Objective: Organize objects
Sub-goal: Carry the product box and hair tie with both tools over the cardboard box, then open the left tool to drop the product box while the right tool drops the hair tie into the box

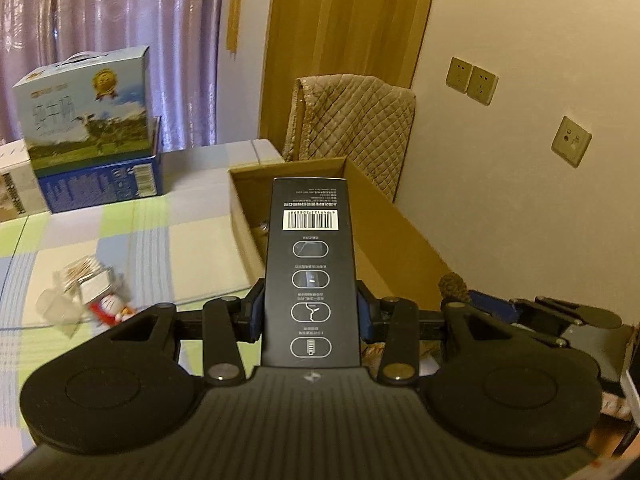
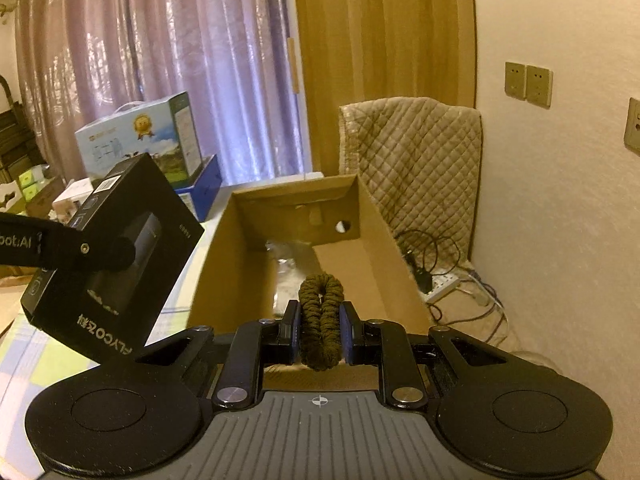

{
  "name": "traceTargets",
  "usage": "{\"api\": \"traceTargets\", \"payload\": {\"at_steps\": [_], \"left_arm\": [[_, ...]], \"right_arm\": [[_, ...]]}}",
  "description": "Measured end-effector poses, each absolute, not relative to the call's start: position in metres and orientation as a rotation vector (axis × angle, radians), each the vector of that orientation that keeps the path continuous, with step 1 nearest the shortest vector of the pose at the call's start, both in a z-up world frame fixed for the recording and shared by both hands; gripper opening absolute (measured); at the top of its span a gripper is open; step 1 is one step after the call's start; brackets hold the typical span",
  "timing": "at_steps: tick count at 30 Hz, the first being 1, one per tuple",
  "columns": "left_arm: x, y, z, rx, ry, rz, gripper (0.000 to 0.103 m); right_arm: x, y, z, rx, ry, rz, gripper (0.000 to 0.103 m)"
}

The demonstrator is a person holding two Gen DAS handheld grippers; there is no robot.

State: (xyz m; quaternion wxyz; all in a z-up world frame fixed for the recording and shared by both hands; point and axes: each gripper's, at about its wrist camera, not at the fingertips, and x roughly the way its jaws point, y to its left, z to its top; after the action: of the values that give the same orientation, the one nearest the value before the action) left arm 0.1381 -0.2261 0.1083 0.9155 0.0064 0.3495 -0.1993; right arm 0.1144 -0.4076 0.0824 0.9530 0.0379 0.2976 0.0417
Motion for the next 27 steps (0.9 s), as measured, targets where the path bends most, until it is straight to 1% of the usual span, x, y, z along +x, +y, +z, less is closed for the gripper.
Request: {"api": "traceTargets", "payload": {"at_steps": [15,17,18,19,27], "left_arm": [[0.194,-0.266,0.088,0.0,0.74,-0.412,0.038],[0.201,-0.27,0.082,-0.001,0.75,-0.419,0.044],[0.203,-0.271,0.08,0.007,0.756,-0.404,0.052],[0.204,-0.271,0.08,0.012,0.753,-0.39,0.054],[0.201,-0.256,0.083,0.011,0.748,-0.369,0.054]], "right_arm": [[0.149,-0.432,0.074,0.103,0.616,0.068,0.017],[0.152,-0.434,0.073,0.106,0.619,0.067,0.017],[0.152,-0.435,0.073,0.108,0.619,0.068,0.017],[0.152,-0.435,0.072,0.111,0.619,0.067,0.017],[0.151,-0.438,0.071,0.118,0.627,0.066,0.017]]}}
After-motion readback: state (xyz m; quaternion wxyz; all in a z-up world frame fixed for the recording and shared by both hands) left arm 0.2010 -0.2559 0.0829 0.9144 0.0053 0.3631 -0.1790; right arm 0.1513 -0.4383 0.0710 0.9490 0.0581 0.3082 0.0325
